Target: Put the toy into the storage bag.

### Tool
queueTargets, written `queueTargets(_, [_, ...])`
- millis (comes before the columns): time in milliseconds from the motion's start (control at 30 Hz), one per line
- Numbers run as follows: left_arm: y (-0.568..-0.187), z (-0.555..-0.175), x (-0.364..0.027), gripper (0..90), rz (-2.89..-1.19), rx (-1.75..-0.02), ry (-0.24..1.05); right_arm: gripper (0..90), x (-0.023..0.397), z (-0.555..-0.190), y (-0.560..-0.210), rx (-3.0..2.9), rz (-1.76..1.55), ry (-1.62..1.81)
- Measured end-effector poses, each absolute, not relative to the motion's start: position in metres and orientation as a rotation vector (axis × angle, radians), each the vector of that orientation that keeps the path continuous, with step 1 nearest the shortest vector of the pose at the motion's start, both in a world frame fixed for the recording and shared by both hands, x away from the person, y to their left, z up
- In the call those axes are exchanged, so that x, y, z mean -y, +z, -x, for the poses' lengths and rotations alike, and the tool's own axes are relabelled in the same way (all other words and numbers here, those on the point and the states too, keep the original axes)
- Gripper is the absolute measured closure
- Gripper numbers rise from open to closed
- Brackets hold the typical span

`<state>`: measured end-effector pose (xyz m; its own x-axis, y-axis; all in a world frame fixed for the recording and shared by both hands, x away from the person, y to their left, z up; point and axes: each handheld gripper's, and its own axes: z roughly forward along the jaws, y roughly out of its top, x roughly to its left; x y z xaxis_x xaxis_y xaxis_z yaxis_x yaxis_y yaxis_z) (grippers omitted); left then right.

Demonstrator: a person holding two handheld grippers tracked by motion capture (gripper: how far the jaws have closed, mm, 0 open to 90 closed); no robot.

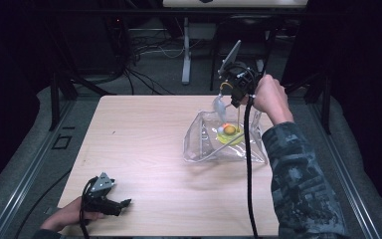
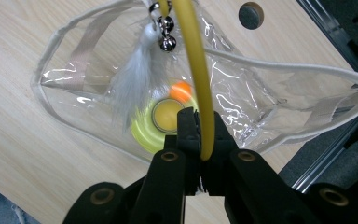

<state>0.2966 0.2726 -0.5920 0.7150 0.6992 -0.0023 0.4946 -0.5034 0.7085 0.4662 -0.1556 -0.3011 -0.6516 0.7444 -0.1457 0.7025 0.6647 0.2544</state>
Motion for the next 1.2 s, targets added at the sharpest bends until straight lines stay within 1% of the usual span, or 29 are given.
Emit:
queueTargets(667, [-0.592, -0.297, -0.272, 0.0, -2.205, -0.902, 0.376, 87.6, 0.170, -0.463, -0.332, -2.659, -1.218, 0.212])
queueTargets(1200, [-0.592, -0.297, -0.272, 0.0, -2.205, -0.903, 0.375, 87.6, 0.177, -0.461, -0.363, -2.657, -1.240, 0.131])
